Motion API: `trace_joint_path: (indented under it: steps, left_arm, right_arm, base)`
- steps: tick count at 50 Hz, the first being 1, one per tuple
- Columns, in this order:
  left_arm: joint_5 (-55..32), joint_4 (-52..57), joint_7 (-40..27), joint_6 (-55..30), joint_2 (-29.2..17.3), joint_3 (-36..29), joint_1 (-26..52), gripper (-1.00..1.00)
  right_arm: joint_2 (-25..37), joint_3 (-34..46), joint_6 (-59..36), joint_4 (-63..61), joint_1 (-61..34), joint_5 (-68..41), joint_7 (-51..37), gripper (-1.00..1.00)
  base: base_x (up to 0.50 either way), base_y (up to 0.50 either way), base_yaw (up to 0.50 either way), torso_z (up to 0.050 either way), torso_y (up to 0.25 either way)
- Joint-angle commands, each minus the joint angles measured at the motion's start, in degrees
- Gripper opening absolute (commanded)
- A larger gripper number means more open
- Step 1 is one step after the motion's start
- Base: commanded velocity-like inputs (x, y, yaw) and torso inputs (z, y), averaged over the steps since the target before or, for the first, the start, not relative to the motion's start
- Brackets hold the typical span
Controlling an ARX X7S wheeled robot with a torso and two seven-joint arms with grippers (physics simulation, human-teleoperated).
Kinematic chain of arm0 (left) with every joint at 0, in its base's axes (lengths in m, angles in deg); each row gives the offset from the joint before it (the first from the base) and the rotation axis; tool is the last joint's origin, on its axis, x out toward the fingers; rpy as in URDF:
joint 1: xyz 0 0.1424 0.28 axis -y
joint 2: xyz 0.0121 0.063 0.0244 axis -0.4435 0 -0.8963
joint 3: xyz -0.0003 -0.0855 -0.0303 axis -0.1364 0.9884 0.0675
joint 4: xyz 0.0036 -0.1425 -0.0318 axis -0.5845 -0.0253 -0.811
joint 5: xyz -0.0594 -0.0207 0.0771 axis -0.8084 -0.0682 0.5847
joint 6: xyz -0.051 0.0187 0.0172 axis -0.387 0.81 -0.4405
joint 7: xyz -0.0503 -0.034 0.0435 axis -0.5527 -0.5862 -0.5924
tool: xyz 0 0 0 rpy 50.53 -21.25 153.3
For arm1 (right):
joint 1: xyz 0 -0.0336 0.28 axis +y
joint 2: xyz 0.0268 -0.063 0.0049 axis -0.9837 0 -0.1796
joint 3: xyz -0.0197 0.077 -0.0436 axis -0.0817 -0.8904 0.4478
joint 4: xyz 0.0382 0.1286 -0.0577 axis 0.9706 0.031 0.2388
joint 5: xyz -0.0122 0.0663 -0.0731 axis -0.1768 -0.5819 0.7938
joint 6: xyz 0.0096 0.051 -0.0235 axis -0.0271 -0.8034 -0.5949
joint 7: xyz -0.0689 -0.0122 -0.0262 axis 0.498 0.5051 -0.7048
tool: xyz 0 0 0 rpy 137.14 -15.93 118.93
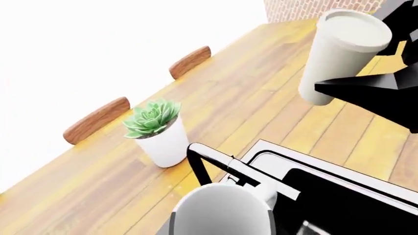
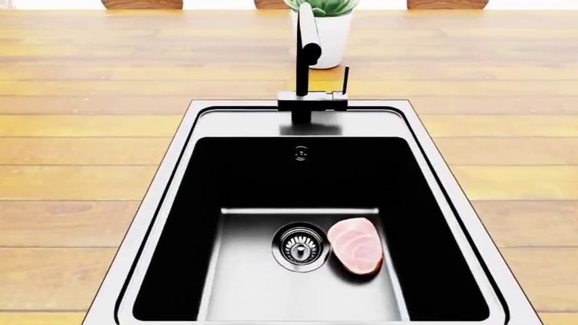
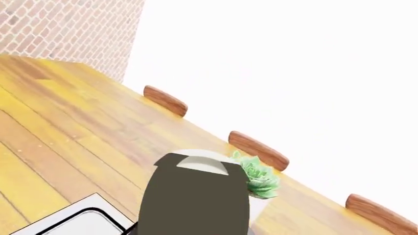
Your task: Pick the mug and cup and place them in the sink. Then turn on the water.
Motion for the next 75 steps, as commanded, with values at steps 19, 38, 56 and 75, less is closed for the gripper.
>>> trace_joint_path:
  steps: [19, 38, 56, 75]
  left_arm:
    - [-3.01, 2.64, -1.49, -1.91, -0.49, 0.40, -4.75, -1.00]
    - [-3.12, 2.59, -1.27, -0.73, -0.27, 0.38, -5.85, -1.00]
    - [-3.81, 3.16, -2.06, -0.41, -0.41, 0.97, -6.68, -1.00]
    - [-3.69, 3.07, -1.39, -0.69, -0.40, 0.23, -6.32, -1.00]
  right_arm:
    - [5.27, 7.95, -5.67, -4.54, 7.28, -0.99, 4.61, -1.00]
    - [6.36, 12.13, -11.16, -11.37, 13.85, -5.06, 2.99, -1.00]
    - [4.20, 22.25, -9.06, -15.96, 19.51, -3.13, 7.69, -1.00]
    - [1.11, 35.49, -2.93, -14.19, 22.72, 5.11, 14.89, -1.00]
  base:
    - [0.00, 0.00, 0.00, 0.000, 0.001]
    - [0.00, 0.00, 0.00, 0.000, 0.001]
    - [0.00, 0.00, 0.00, 0.001, 0.001]
    - [0.00, 0.00, 0.00, 0.000, 0.000]
